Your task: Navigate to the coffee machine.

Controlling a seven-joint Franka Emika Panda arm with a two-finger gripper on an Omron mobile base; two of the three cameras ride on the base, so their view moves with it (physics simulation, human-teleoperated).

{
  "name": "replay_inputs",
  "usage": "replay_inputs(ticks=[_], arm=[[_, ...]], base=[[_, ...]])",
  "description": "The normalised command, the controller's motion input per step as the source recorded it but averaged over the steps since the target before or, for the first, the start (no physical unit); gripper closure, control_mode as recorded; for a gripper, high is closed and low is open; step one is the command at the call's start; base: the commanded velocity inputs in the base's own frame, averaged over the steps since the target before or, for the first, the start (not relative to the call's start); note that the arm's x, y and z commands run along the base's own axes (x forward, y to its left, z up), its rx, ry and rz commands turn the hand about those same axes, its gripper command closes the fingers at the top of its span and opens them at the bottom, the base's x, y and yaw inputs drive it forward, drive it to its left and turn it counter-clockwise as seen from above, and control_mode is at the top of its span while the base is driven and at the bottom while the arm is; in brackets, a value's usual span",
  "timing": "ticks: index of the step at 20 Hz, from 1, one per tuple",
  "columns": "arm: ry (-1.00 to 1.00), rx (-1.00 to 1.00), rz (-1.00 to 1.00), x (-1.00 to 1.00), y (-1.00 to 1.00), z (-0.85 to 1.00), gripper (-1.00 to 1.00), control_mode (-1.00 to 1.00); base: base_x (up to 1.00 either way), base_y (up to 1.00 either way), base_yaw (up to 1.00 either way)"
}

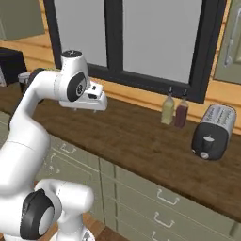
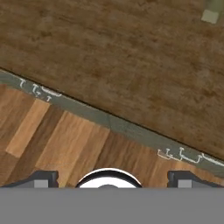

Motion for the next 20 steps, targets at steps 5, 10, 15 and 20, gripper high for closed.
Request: replay_inputs(ticks=[5,10,15,20], arm=[[0.00,0.00,0.00,0.00,0.00,0.00,-1.00,1.00],[0.00,0.00,0.00,0.00,0.00,0.00,-1.00,1.00],[0.00,0.00,0.00,0.00,0.00,0.00,-1.00,1.00],[0.00,0.00,0.00,0.00,0.00,0.00,-1.00,1.00]], base=[[-0.30,0.69,0.62],[-0.27,0.75,0.63],[-0.19,0.80,0.65],[-0.23,0.75,0.63]])
